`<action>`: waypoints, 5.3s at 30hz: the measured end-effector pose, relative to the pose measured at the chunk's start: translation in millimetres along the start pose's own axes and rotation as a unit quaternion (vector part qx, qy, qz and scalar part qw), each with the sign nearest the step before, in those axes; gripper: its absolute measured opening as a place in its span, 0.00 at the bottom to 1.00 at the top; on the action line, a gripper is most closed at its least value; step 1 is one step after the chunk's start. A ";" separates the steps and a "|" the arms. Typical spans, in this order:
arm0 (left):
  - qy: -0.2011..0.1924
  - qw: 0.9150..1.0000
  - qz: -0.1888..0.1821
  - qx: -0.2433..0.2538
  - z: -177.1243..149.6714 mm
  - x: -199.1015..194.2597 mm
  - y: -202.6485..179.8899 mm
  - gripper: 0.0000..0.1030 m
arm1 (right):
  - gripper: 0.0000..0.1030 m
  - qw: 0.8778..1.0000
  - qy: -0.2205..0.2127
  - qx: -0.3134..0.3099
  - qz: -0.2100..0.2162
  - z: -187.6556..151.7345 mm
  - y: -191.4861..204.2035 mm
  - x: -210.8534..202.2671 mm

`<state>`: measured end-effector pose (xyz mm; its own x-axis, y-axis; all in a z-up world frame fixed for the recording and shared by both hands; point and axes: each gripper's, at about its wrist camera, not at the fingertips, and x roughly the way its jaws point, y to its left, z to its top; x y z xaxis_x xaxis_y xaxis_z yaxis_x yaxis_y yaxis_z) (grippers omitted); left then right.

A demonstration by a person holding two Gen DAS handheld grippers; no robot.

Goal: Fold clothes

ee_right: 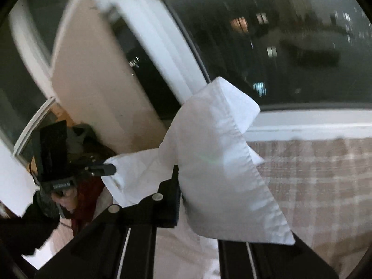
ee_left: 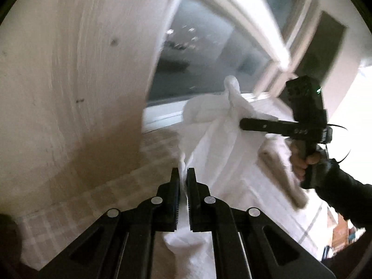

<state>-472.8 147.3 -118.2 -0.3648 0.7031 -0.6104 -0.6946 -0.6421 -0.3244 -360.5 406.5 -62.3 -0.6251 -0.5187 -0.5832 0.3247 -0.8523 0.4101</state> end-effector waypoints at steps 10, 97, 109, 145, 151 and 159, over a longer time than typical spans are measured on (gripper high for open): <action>0.071 0.991 -0.026 0.114 -95.5 -32.7 -77.8 0.05 | 0.20 0.994 -0.057 -0.050 -0.081 -146.2 72.4 -81.5; 0.132 0.991 -0.032 0.004 -79.5 17.3 24.2 0.18 | 0.05 0.977 0.202 -0.061 -0.014 -50.4 148.9 30.4; 0.074 0.989 -0.029 0.121 -47.4 -35.8 -42.1 0.33 | 0.51 0.980 0.163 0.107 -0.049 -138.9 106.6 -71.5; 0.176 0.970 -0.066 0.155 -34.8 11.5 -40.5 0.33 | 0.34 0.930 0.339 -0.010 -0.143 -183.0 118.4 -44.9; 0.149 0.980 -0.061 0.114 -7.5 32.0 -35.9 0.34 | 0.37 0.968 0.203 0.006 -0.145 -119.8 96.0 -65.1; 0.180 0.979 -0.043 0.080 -63.0 83.1 -8.4 0.30 | 0.14 0.963 0.204 -0.002 -0.175 -107.2 32.9 82.6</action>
<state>-458.2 191.8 -211.7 -0.0784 0.5796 -0.8111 -0.8113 -0.5100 -0.2860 -325.3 328.4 -172.2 -0.3656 -0.1820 -0.9128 0.1488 -0.9795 0.1356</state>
